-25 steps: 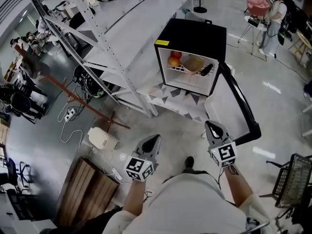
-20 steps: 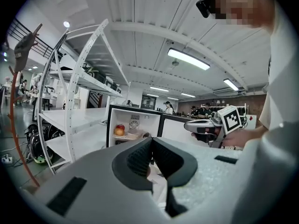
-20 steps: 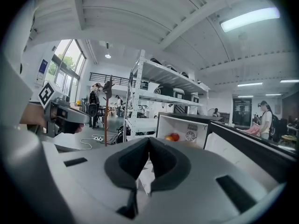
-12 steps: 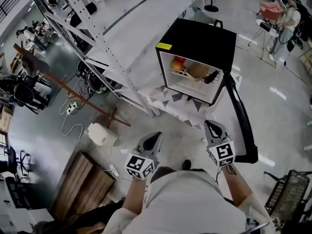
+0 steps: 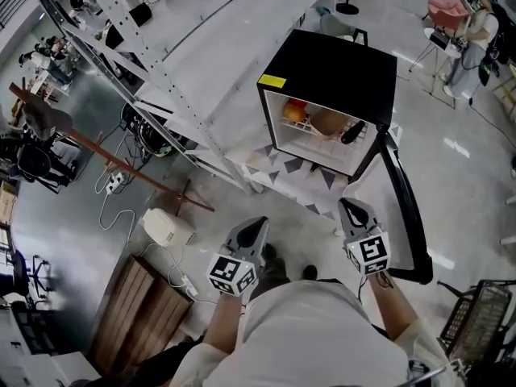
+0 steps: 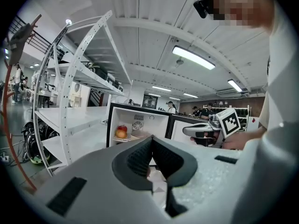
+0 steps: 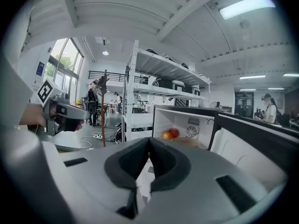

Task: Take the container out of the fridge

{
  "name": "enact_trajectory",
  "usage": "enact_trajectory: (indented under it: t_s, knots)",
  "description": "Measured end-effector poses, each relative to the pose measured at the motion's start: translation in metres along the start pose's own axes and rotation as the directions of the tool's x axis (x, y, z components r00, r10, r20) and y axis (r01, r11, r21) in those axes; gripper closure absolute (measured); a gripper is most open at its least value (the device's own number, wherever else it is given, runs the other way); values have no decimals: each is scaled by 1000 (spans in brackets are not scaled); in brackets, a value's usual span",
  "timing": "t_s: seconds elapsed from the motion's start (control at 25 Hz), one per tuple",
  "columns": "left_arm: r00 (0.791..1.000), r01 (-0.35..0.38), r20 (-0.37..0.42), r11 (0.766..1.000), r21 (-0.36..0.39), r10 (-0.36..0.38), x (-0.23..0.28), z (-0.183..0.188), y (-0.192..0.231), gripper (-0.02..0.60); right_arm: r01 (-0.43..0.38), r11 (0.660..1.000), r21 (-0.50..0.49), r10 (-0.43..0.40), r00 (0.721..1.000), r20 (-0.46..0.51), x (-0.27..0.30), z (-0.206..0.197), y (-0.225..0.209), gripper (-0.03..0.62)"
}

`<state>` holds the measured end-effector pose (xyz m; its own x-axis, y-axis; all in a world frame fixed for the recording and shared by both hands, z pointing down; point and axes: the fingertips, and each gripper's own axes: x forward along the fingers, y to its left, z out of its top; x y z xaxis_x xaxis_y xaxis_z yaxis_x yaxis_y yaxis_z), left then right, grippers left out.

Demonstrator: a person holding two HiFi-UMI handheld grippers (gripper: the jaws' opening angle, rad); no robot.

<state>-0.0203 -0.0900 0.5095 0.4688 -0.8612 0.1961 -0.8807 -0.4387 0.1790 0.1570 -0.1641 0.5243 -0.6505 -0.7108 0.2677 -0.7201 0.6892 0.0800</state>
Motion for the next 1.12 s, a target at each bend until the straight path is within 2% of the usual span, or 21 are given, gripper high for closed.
enact_trajectory:
  t_s: [0.28, 0.52, 0.64, 0.72, 0.84, 1.0, 1.12]
  knots:
    - [997, 74, -3, 997, 22, -74, 27, 15, 55, 580, 67, 997, 46, -68, 998, 1, 41, 16, -11, 588]
    - [988, 152, -14, 988, 23, -152, 49, 21, 102, 580, 155, 988, -16, -155, 988, -20, 82, 28, -16, 588]
    - [981, 192, -44, 979, 74, -189, 57, 19, 125, 580, 203, 977, -67, -205, 978, -36, 103, 27, -22, 588]
    - [974, 225, -64, 969, 102, -220, 59, 19, 139, 580, 245, 964, -98, -252, 966, -59, 114, 25, -28, 588]
    - [961, 274, -79, 956, 106, -267, 61, 18, 155, 580, 306, 938, -160, -324, 940, -102, 127, 19, -36, 588]
    - [948, 315, -84, 946, 77, -308, 70, 11, 169, 580, 352, 904, -243, -396, 903, -165, 145, 6, -39, 566]
    - [941, 332, -83, 942, 45, -327, 77, 7, 173, 580, 346, 885, -311, -419, 883, -210, 159, -4, -37, 549]
